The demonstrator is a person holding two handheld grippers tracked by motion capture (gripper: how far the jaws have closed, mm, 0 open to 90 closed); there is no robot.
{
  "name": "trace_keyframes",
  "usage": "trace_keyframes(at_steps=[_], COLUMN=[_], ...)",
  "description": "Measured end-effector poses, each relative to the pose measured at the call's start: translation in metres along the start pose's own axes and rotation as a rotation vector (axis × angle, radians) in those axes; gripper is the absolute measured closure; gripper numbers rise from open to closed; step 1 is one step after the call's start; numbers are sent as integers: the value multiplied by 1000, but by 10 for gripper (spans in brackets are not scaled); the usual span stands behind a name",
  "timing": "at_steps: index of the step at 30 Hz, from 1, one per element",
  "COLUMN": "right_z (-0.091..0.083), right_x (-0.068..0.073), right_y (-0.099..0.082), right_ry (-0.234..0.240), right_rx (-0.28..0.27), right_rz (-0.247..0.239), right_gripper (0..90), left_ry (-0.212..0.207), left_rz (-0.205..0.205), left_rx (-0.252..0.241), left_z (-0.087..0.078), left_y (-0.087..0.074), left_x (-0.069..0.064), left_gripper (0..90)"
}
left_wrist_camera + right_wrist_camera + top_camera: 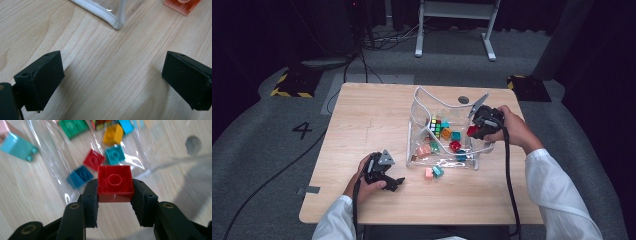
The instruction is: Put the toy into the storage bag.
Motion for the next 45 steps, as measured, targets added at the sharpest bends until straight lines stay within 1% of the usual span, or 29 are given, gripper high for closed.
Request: trace_keyframes(at_steps=[2,4,5,6,7,8,11,14,15,16,17,20,21,23,24,26,27,29,30,32,34,35,36,37,38,39,40,42,45], right_z=[-4,-9,-11,-13,-14,-16,-17,-17,-17,-18,-18,-20,-21,-24,-26,-29,-30,-32,-35,-39,-45,-49,-53,-56,-60,-63,-67,-75,-84], right_x=[-3,-7,-7,-7,-8,-9,-9,-8,-8,-7,-7,-7,-6,-4,-5,-4,-4,-3,-2,-1,-1,0,1,1,1,2,4,4,8], right_y=[-5,-11,-13,-14,-15,-17,-17,-17,-17,-18,-18,-18,-18,-19,-19,-19,-19,-19,-19,-19,-18,-17,-16,-17,-18,-18,-18,-21,-25], right_ry=[-20,-46,-37,-36,-43,-53,-53,-61,-64,-62,-61,-67,-67,-67,-64,-60,-55,-52,-57,-53,-65,-68,-69,-81,-97,-108,-109,-129,-135], right_rx=[25,63,58,54,59,67,62,68,64,63,57,26,22,-4,-29,-49,-69,-103,-120,-162,-208,-253,-285,-293,-312,-349,-376,-417,-461], right_rz=[-7,-32,-32,-15,-17,-20,-28,-32,-36,-31,-21,1,-1,9,14,28,27,37,40,50,74,73,96,121,115,121,131,141,144], right_gripper=[591,591,591,591,591,591,591,590,590,590,588,580,575,545,545,528,515,497,480,439,405,378,373,347,323,322,317,303,295], left_ry=[-4,-9,-8,-8,1,0,2,-10,-11,7,0,1,0,0,0,0,9,9,0,0,0,0,0,-2,-1,1,2,1,0], left_rz=[0,-4,-3,-4,0,0,2,-5,-6,2,0,0,0,1,0,0,0,-4,-1,0,0,0,4,-1,0,1,2,1,0], left_rx=[-4,-3,-4,-4,1,0,-1,-3,-3,2,0,0,0,-1,0,0,3,5,0,-1,0,0,-4,0,-1,0,0,-1,0], left_z=[0,1,1,1,0,0,0,1,1,-1,0,0,0,0,0,0,-1,-1,0,0,0,0,0,0,0,0,0,0,0], left_y=[0,0,0,0,0,0,0,0,0,0,0,0,0,0,0,0,0,0,0,0,0,0,0,0,0,0,0,0,0], left_x=[0,-1,-1,-1,0,0,0,-1,-1,0,0,0,0,0,0,0,0,0,0,0,0,0,0,0,0,0,0,0,0], left_gripper=[40,40,40,40,40,40,40,40,40,40,40,40,40,40,40,40,40,40,40,40,40,40,40,40,40,40,40,40,40])
Point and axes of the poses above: each handheld gripper's, and its own axes: z roughly forward along the jaws, y roughly out of its top, x roughly to its left, the point moved 8 cm from there along z, roughly forward along the jaws, and after that the axes turned 12 degrees about -x, right-handed, at the moved point
